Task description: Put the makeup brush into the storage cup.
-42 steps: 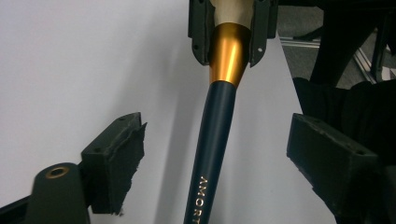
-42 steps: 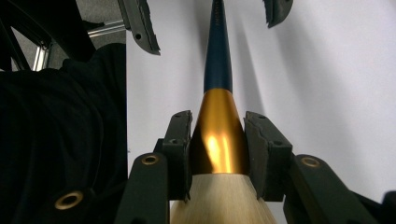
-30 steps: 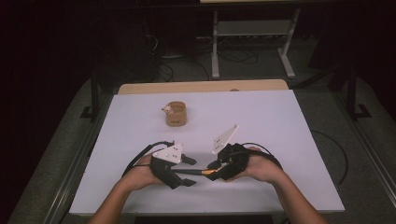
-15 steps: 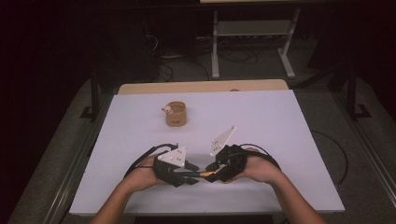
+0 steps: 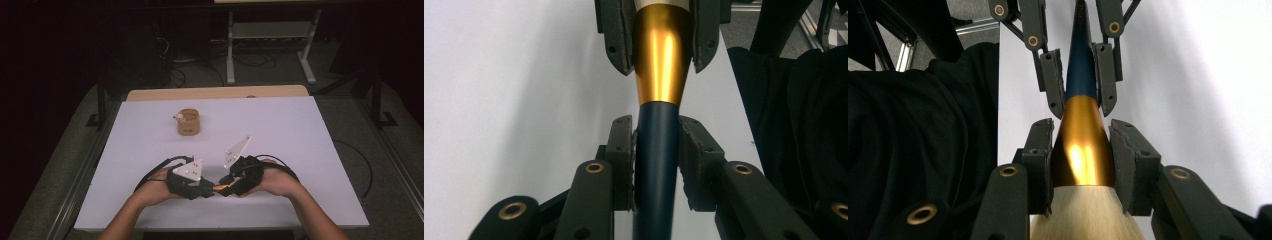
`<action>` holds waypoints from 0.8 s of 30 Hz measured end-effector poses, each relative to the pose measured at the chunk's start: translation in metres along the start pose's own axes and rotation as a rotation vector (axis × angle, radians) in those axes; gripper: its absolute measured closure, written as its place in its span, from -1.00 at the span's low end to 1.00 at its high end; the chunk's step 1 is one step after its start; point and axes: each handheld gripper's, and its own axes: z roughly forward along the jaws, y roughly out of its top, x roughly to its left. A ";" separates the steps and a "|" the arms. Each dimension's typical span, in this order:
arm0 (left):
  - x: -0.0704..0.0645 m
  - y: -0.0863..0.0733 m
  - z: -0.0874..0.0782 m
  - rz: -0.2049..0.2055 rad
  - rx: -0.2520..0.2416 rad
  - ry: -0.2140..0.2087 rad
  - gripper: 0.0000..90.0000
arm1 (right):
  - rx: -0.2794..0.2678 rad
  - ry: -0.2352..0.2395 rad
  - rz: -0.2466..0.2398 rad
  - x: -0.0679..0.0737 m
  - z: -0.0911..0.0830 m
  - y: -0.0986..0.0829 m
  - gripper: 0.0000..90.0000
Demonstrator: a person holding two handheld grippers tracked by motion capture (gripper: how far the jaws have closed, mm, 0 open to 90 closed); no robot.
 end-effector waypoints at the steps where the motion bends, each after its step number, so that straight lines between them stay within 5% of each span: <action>1: 0.000 0.000 0.000 0.001 -0.001 0.002 0.54 | 0.001 -0.004 -0.003 0.000 0.000 0.000 0.38; 24: 0.000 0.001 0.002 -0.013 0.009 -0.050 0.65 | -0.004 0.029 -0.012 -0.001 -0.001 -0.002 0.37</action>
